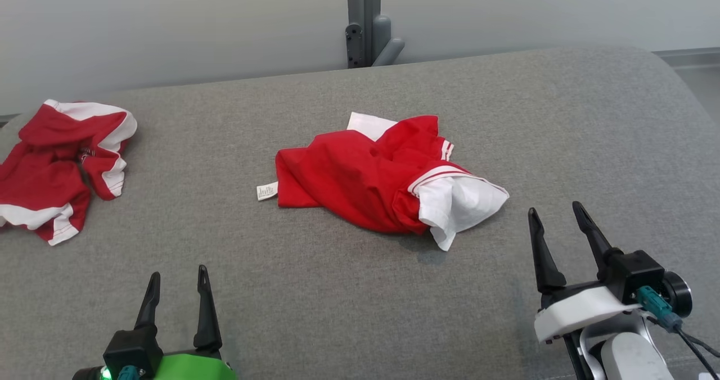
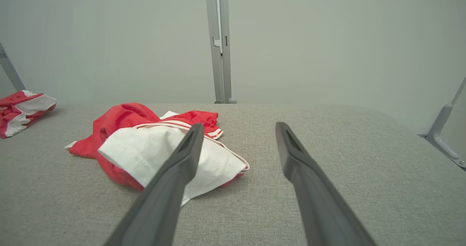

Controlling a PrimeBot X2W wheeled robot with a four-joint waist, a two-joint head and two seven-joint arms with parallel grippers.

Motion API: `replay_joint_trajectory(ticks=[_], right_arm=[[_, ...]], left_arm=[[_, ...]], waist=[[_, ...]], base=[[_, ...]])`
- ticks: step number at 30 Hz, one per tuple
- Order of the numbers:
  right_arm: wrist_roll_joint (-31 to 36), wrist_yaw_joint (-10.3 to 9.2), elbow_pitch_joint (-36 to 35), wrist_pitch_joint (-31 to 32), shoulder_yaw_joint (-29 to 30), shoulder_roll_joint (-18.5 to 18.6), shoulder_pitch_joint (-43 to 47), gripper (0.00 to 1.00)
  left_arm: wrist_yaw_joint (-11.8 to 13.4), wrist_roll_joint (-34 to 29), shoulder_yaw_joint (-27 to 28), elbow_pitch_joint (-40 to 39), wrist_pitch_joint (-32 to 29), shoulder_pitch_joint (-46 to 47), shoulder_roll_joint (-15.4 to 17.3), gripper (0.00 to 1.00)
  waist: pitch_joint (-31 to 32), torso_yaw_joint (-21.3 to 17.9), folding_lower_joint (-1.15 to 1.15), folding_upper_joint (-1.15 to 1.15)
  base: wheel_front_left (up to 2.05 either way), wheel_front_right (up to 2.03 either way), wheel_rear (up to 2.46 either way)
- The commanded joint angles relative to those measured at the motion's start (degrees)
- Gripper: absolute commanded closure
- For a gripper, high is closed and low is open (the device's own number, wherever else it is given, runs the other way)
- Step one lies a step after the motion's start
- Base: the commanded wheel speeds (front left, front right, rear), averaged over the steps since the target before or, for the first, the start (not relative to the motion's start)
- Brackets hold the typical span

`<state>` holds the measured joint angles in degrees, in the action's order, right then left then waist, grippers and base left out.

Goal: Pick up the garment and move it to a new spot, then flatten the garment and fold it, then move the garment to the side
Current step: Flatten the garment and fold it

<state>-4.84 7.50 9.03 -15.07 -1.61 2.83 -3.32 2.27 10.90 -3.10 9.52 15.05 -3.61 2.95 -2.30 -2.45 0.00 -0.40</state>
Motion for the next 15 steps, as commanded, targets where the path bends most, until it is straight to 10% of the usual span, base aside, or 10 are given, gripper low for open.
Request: replay_joint_trajectory(ticks=[1,15], right_arm=[[1.2,-0.02,1.5,-0.2,0.5,0.1,-1.7,0.00],[-5.8,-0.02,26.2,-0.2,5.2,0.1,-16.3,0.00]], left_arm=[[-0.2,-0.4,0.0,-0.2,0.2,1.1,0.0,0.00],[-0.6,0.0,-2.2,0.5,0.1,4.6,0.0,0.00]], waist=[[-1.2,1.3,0.00,0.40],[-5.8,8.2,0.00,0.40]], base=[[0.00,0.00,0.00],[0.00,0.00,0.00]])
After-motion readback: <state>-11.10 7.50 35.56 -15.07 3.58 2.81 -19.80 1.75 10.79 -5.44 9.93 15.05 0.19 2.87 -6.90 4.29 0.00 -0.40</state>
